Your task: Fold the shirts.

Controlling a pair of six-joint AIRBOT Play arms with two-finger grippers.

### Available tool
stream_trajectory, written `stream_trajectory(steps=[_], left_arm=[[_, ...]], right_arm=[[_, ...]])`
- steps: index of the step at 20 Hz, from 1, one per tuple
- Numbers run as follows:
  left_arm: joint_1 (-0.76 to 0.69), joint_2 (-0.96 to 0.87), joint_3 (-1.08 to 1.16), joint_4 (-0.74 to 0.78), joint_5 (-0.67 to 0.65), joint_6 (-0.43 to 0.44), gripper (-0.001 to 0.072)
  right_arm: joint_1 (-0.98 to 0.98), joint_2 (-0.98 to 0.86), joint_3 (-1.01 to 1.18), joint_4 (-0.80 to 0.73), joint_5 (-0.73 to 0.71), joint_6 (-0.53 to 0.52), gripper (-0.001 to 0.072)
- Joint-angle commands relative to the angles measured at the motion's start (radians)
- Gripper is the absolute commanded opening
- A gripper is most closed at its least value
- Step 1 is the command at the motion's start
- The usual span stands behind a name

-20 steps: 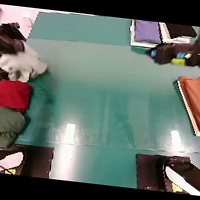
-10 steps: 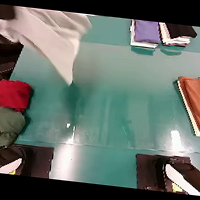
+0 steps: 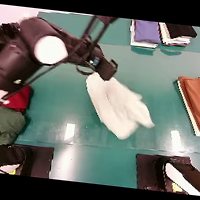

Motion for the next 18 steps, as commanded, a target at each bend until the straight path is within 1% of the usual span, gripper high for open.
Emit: stream_trajectory(steps=[1,5,7,8,9,10,12,15,16,17,18], left_arm=[[0.055,-0.066,0.001,-0.059,0.044,0.000,0.0618],[0.282,-0.077,0.000,-0.076,-0.029,-0.026,0.0618],[0.372,-0.090,-0.013,-0.105,-0.055,-0.026,0.0618],[0.404,-0.097,-0.023,-0.126,-0.059,-0.024,0.0617],[0.430,-0.106,-0.032,-0.143,-0.060,-0.024,0.0618],[0.446,-0.117,-0.040,-0.151,-0.057,-0.023,0.0618],[0.454,-0.147,-0.050,-0.156,-0.057,-0.022,0.0618],[0.454,-0.205,-0.050,-0.209,-0.056,-0.006,0.0618],[0.454,-0.224,-0.050,-0.226,-0.058,-0.003,0.0618],[0.454,-0.241,-0.050,-0.229,-0.058,0.005,0.0618],[0.454,-0.254,-0.050,-0.230,-0.059,0.004,0.0617]], right_arm=[[-0.003,0.000,-0.072,-0.002,0.053,0.000,0.0022],[-0.060,0.001,-0.290,-0.035,0.211,0.000,0.0022],[-0.118,0.000,-0.441,-0.093,0.254,-0.001,0.0033],[-0.150,0.000,-0.526,-0.136,0.270,-0.001,0.0213],[-0.178,0.000,-0.606,-0.168,0.274,-0.001,0.0462],[-0.208,0.000,-0.694,-0.188,0.268,-0.002,0.0548],[-0.261,0.000,-0.852,-0.179,0.230,-0.045,0.0547],[-0.278,0.000,-1.019,-0.177,0.154,-0.061,0.0544],[-0.278,0.000,-1.058,-0.177,0.122,-0.063,0.0527],[-0.276,-0.001,-1.087,-0.175,0.098,-0.071,0.0451],[-0.270,-0.001,-1.113,-0.175,0.071,-0.076,0.0441]])
